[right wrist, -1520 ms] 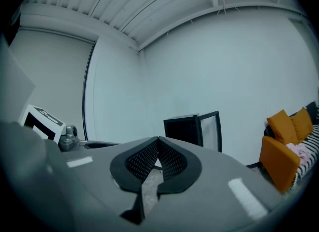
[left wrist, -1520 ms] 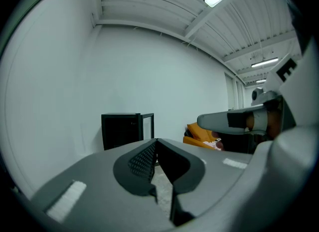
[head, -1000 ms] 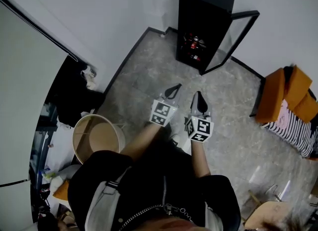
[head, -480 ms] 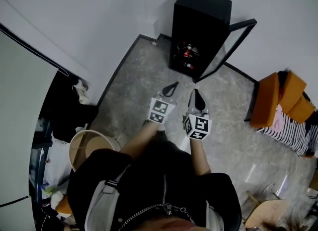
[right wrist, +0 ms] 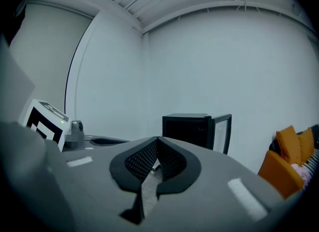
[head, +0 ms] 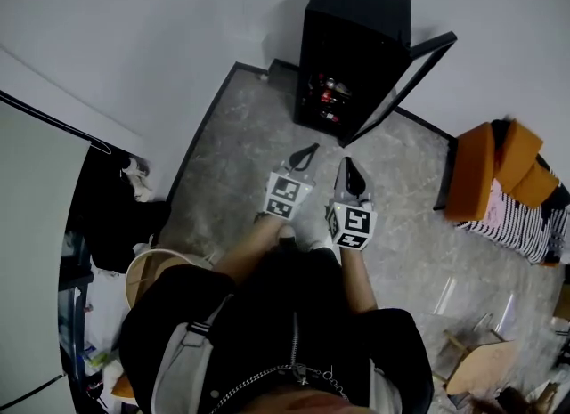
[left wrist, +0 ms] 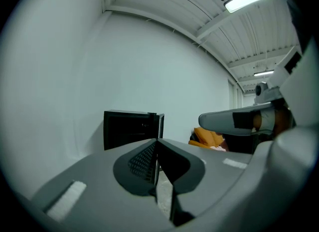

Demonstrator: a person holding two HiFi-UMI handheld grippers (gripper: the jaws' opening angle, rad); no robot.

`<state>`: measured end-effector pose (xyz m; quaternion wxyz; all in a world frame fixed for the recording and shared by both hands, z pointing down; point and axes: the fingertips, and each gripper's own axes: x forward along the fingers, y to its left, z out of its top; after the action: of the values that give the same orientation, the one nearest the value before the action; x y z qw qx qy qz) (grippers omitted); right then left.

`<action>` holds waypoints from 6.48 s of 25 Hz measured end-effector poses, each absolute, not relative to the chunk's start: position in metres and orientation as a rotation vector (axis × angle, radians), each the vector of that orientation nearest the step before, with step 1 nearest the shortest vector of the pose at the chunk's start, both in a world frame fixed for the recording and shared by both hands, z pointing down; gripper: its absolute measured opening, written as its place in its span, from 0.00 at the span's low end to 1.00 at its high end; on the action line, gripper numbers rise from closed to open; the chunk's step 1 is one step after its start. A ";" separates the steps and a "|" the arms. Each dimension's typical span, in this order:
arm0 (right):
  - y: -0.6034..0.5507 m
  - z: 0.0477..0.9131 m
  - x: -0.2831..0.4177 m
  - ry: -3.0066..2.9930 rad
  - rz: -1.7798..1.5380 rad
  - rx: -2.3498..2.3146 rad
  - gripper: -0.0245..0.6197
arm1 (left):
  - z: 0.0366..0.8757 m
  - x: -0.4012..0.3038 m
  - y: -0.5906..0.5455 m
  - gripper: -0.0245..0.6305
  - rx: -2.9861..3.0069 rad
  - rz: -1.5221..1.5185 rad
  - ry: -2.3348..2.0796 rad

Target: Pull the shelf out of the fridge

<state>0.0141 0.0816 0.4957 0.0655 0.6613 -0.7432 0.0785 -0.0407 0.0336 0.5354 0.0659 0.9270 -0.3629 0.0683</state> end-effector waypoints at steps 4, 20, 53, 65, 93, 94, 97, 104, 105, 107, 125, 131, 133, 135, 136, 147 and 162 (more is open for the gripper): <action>0.071 0.500 0.005 -2.265 0.281 1.957 0.04 | 0.537 -0.044 0.020 0.05 2.789 0.197 -1.080; -0.014 0.497 0.039 -2.272 0.297 2.066 0.04 | 0.540 -0.018 -0.059 0.05 2.806 0.257 -1.102; -0.213 0.513 0.128 -2.307 0.350 2.030 0.04 | 0.550 0.057 -0.262 0.05 2.697 0.279 -1.258; -0.305 0.548 0.136 -2.145 0.325 2.117 0.04 | 0.592 0.062 -0.359 0.05 2.710 0.325 -1.185; -0.376 0.625 0.201 -1.968 0.679 2.408 0.05 | 0.678 0.082 -0.431 0.24 2.203 0.138 -1.077; -0.378 0.628 0.201 -1.987 0.721 2.411 0.05 | 0.680 0.085 -0.431 0.24 2.181 0.121 -1.068; -0.384 0.639 0.199 -2.031 0.847 2.401 0.09 | 0.692 0.087 -0.434 0.25 2.079 0.038 -1.038; -0.394 0.663 0.211 -2.097 1.177 2.445 0.29 | 0.706 0.085 -0.451 0.28 1.942 -0.132 -0.972; -0.396 0.666 0.213 -2.097 1.205 2.453 0.30 | 0.708 0.086 -0.454 0.29 1.926 -0.143 -0.970; -0.399 0.673 0.216 -2.091 1.271 2.470 0.31 | 0.712 0.087 -0.458 0.31 1.897 -0.153 -0.962; -0.419 0.705 0.246 -1.991 1.911 2.735 0.36 | 0.722 0.093 -0.486 0.35 1.713 -0.389 -0.851; -0.429 0.707 0.247 -2.006 1.984 2.751 0.36 | 0.718 0.093 -0.495 0.25 1.686 -0.438 -0.814; -0.432 0.708 0.247 -2.026 2.001 2.744 0.36 | 0.719 0.092 -0.498 0.23 1.669 -0.458 -0.811; -0.435 0.707 0.249 -2.050 2.027 2.742 0.37 | 0.720 0.092 -0.501 0.22 1.655 -0.473 -0.805; -0.437 0.706 0.250 -2.064 2.044 2.744 0.37 | 0.720 0.093 -0.502 0.22 1.649 -0.480 -0.800; -0.452 0.703 0.255 -2.131 2.114 2.746 0.30 | 0.713 0.097 -0.513 0.11 1.584 -0.547 -0.781; -0.447 0.713 0.257 -2.117 2.190 2.747 0.08 | 0.712 0.095 -0.511 0.07 1.471 -0.667 -0.737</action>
<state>0.2572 -0.4466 0.7129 -0.4619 0.5940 -0.4577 0.4736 0.0949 -0.5109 0.7119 0.6314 0.6426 -0.3218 -0.2914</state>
